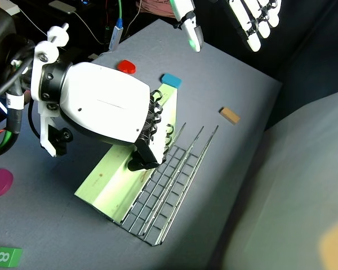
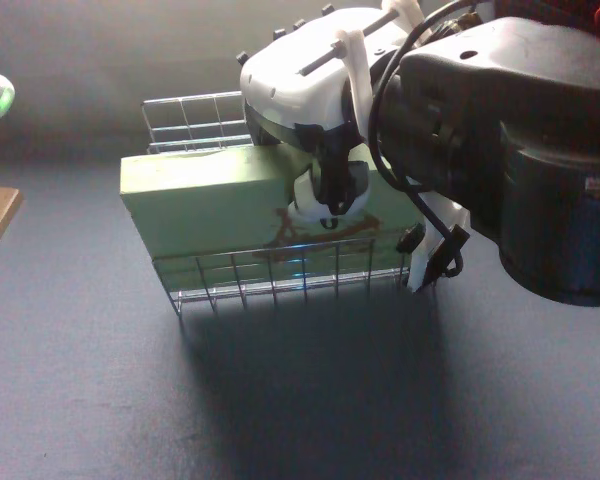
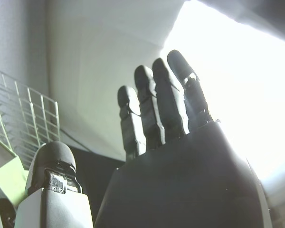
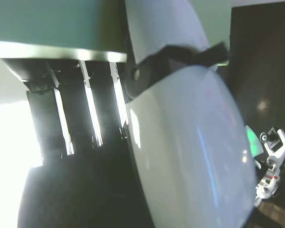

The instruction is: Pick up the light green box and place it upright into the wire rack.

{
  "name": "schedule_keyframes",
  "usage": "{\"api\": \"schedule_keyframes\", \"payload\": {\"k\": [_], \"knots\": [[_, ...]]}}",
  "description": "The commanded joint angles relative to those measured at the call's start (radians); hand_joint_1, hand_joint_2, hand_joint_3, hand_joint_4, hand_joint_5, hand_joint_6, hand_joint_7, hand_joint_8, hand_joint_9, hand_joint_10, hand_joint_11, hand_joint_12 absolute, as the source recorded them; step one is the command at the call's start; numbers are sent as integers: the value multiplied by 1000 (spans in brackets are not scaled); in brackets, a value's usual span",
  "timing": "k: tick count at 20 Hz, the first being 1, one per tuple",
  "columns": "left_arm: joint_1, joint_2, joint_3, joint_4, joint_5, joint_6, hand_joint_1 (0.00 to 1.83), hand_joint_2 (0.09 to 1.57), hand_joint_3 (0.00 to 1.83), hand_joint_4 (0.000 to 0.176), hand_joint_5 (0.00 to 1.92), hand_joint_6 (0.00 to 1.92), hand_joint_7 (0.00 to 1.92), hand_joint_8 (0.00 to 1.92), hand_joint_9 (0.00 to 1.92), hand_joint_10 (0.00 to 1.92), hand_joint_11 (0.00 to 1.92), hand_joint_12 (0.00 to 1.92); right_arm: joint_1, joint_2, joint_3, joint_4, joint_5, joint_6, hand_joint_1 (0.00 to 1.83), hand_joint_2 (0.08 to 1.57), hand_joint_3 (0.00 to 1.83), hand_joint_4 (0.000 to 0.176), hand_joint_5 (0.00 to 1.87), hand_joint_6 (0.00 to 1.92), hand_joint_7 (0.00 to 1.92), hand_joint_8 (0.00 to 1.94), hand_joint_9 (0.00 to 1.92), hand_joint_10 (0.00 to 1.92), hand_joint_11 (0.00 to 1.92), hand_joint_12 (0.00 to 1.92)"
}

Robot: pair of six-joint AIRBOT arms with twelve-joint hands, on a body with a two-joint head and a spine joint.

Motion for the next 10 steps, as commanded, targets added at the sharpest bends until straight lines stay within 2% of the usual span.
{"api": "schedule_keyframes", "payload": {"k": [1, 3, 10], "knots": [[-15, 2, 0, 77, -5, 4, 188, 1170, 3, 88, 370, 8, 387, 4, 298, 2, 0, 833, 2, -2, 1, -74, -10, 6, 1370, 1138, 1, 0, 857, 925, 965, 1040, 890, 1361, 840, 1395], [-16, 2, -3, 75, -5, 4, 188, 1170, 3, 89, 366, 5, 385, 3, 297, 2, 0, 833, -2, -3, 4, -74, -11, 10, 1372, 1131, 0, 0, 889, 898, 970, 1026, 898, 1348, 842, 1399], [-23, 1, -19, 75, -5, 4, 190, 1170, 1, 88, 384, 9, 404, 8, 301, 3, 0, 829, -14, -9, 20, -74, -14, 19, 1366, 1145, 1, 0, 844, 1003, 935, 1062, 874, 1348, 784, 1364]]}}
